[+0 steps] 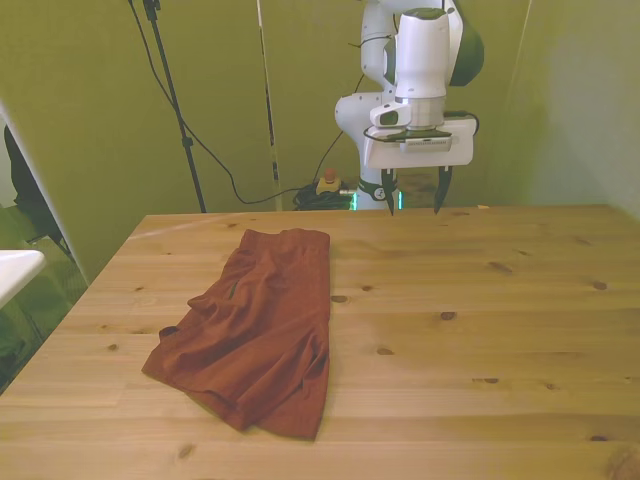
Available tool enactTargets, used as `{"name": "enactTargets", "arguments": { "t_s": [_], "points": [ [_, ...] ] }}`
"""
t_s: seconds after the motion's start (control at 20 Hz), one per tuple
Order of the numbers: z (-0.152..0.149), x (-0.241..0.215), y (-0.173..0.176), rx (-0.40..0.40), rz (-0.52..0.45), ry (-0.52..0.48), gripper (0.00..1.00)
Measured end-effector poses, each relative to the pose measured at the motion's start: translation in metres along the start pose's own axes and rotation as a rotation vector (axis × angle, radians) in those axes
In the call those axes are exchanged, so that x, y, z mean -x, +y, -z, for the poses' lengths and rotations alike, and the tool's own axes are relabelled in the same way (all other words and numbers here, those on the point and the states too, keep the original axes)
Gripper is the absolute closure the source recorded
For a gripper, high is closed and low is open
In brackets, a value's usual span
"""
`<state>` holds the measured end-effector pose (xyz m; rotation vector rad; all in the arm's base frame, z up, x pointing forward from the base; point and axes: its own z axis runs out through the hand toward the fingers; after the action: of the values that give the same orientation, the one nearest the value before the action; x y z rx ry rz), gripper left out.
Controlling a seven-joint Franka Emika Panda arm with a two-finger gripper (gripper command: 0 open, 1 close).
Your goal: Unfold the shorts
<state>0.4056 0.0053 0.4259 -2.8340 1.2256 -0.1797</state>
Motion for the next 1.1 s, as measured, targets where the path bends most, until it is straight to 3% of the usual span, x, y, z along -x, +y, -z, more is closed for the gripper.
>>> {"name": "enactTargets", "arguments": {
  "t_s": [0.2, 0.4, 0.7, 1.1],
  "points": [
    [0.005, -0.011, 0.002, -0.013, -0.007, 0.012, 0.0],
    [0.024, -0.054, 0.007, -0.055, -0.082, 0.047, 0.0],
    [0.061, -0.17, 0.034, -0.11, -0.262, 0.117, 0.0],
    [0.053, -0.328, 0.097, -0.108, -0.524, 0.167, 0.0]
  ]
}}
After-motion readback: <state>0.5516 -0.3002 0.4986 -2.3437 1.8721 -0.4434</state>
